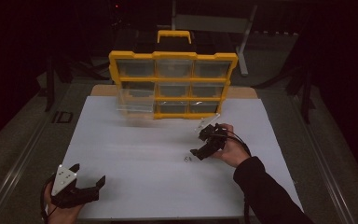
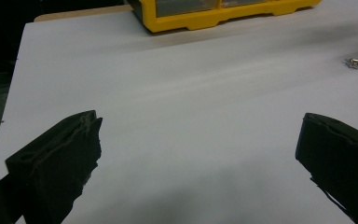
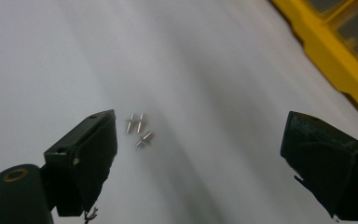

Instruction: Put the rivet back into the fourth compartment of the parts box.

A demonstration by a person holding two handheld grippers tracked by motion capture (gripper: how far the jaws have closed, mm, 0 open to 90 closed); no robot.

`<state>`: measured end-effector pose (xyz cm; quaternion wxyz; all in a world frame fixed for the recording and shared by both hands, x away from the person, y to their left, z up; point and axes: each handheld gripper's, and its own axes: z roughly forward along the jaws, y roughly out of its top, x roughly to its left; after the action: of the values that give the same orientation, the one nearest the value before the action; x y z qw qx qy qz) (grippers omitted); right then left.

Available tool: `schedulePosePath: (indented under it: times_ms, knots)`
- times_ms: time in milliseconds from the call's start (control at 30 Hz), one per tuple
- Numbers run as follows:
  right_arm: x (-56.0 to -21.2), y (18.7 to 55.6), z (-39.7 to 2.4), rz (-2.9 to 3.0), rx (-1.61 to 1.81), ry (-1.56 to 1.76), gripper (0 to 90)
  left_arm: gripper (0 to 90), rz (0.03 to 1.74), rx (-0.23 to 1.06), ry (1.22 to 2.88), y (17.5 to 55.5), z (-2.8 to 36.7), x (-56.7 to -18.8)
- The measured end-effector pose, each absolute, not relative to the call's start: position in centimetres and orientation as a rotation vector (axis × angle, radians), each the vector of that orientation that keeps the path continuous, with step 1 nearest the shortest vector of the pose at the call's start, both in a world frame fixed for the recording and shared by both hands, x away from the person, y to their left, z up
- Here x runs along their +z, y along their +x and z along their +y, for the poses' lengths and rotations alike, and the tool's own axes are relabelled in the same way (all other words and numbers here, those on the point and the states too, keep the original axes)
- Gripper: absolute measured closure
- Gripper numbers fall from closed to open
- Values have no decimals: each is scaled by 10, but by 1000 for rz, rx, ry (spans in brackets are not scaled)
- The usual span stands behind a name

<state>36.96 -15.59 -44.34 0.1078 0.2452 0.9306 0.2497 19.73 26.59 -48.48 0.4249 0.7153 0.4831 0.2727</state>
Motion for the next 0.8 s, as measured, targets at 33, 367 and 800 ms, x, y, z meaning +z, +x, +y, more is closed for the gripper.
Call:
schedulePosePath:
  times_ms: [33,367,800]
  knots:
    - [-444,370,-154,2757,714,713,116,6,1207,681,1790,197,266,-485]
    - [-459,379,-135,2914,557,581,124,7,1206,676,1790,197,266,-485]
    - [-483,384,-121,3029,421,504,445,6,1208,676,1790,197,266,-485]
